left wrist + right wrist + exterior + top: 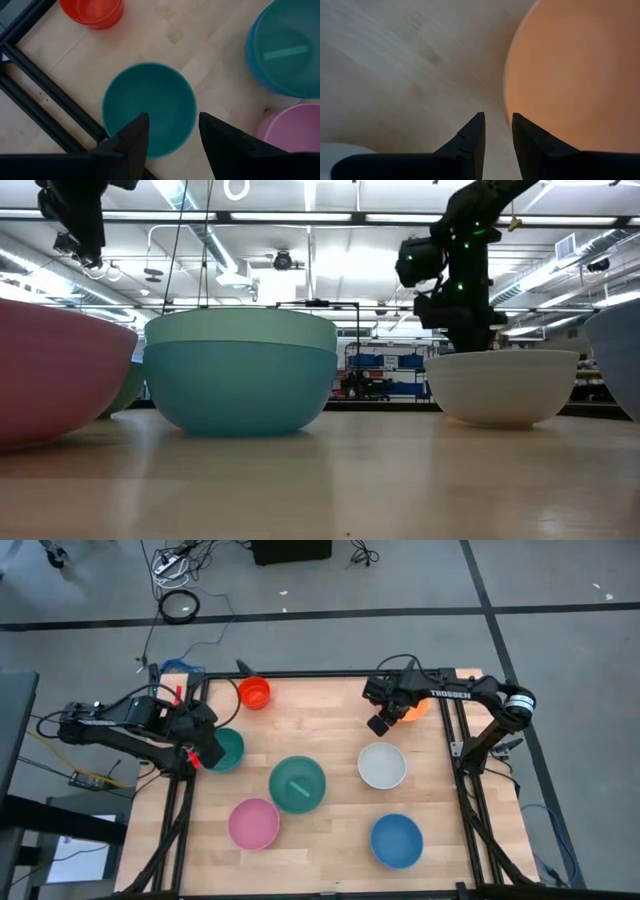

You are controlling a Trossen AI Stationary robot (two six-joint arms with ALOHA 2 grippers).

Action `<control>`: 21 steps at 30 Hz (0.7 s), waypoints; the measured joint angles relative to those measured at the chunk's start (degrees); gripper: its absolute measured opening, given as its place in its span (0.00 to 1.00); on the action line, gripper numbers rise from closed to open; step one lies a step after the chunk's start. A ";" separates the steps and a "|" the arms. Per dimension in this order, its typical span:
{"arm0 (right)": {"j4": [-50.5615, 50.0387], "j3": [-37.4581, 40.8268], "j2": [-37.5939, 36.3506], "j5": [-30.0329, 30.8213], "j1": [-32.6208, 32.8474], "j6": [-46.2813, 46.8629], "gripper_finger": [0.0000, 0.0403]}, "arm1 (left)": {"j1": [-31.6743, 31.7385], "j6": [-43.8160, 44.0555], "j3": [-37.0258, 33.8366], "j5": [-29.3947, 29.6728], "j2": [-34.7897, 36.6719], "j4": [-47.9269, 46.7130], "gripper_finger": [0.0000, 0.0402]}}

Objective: Nest bowls inside each other
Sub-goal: Stack the yellow bowl on top of the light green bowl

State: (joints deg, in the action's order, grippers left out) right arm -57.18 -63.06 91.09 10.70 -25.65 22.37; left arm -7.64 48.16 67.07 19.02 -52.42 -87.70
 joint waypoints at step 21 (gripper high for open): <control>6.76 5.14 0.70 3.13 -3.78 -5.20 0.18 | 0.00 -1.40 0.00 0.60 0.00 2.64 0.45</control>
State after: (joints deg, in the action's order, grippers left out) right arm -50.41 -57.92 91.79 13.83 -29.43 17.17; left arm -7.64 46.76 67.07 19.62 -52.42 -85.06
